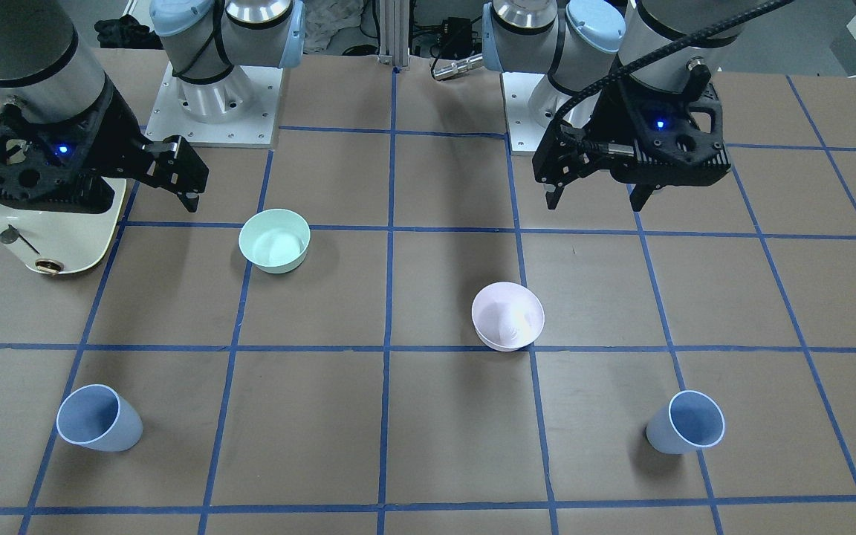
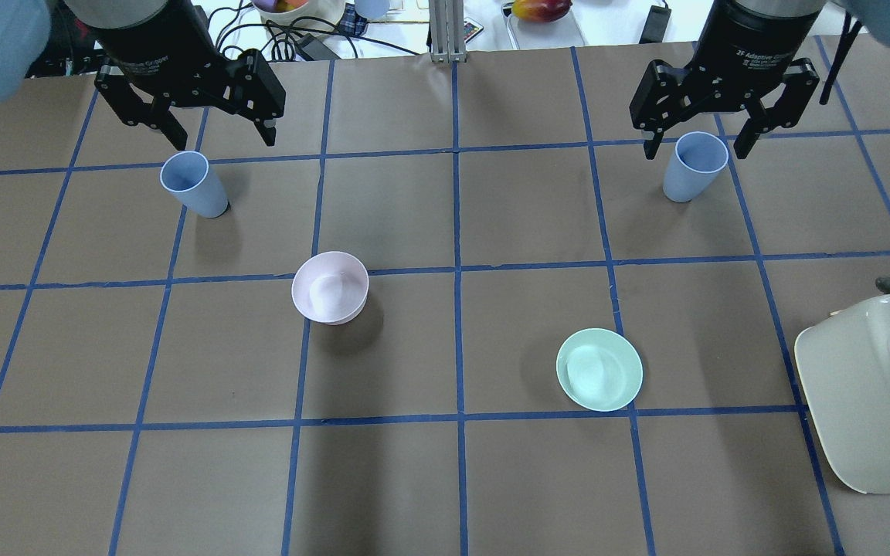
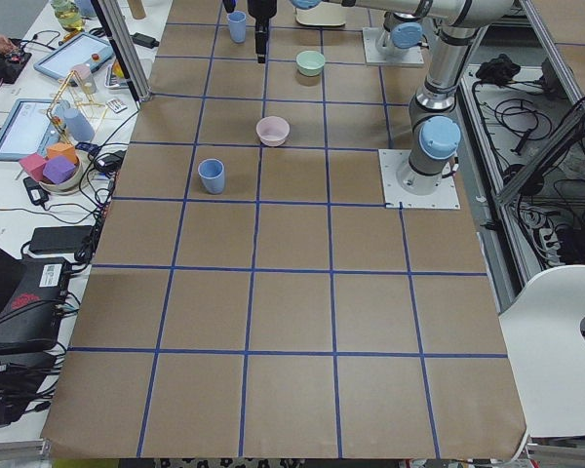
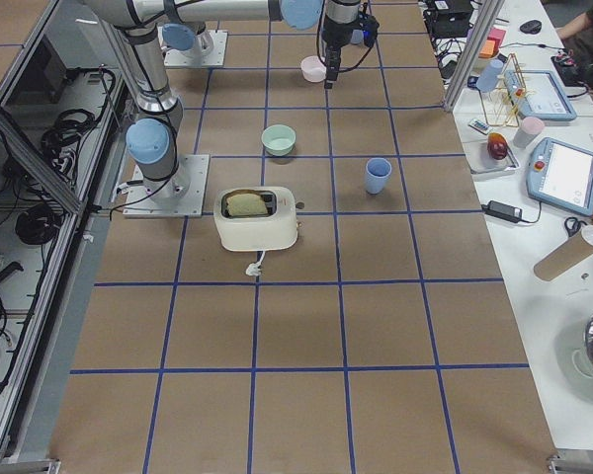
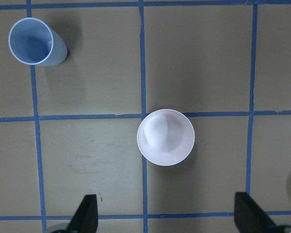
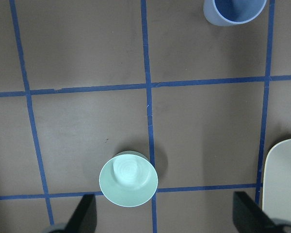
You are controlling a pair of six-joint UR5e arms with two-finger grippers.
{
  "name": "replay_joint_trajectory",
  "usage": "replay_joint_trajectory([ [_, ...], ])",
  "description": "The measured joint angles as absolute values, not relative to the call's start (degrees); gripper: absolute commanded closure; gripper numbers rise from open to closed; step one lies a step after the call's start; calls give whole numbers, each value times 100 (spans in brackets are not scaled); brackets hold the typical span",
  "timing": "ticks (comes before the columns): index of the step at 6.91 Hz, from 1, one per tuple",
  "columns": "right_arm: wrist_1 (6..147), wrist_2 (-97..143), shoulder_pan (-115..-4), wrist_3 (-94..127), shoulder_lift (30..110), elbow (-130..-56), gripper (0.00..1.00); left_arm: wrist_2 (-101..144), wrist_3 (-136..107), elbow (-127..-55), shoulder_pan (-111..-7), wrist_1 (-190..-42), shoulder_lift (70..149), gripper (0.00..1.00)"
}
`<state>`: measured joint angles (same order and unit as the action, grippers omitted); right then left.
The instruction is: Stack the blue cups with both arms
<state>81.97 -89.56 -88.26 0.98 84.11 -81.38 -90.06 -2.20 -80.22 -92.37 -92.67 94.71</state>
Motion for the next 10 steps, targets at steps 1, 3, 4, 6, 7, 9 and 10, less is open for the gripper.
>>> replay_joint_trajectory([
  [1,8197,-8957,-8826,104,8413,-8139,0,-9005,-220,-8021,-9237,-9262,9476,0],
  [3,8192,-8968,-8824,113,8418,-8139,0,-9006,-214,-8020,-9227,-9239,9473,0],
  [4,8193,-8976,-8823,114,8419,-8139,0,-8999,-214,-8012,-9216,-9179,9467,0],
  [6,8205,-8995,-8847,134,8419,-8133,0,-8999,-213,-8034,-9124,-8829,9670,0],
  [7,8220,-8998,-8854,143,8423,-8103,0,-9004,-208,-8074,-8967,-8493,9979,0],
  [9,8260,-8963,-8849,151,8450,-8054,0,-9051,49,-8082,-8608,-7790,10861,0],
  [10,8240,-8960,-8843,143,8487,-8059,0,-9068,347,-8096,-8414,-7575,11199,0],
])
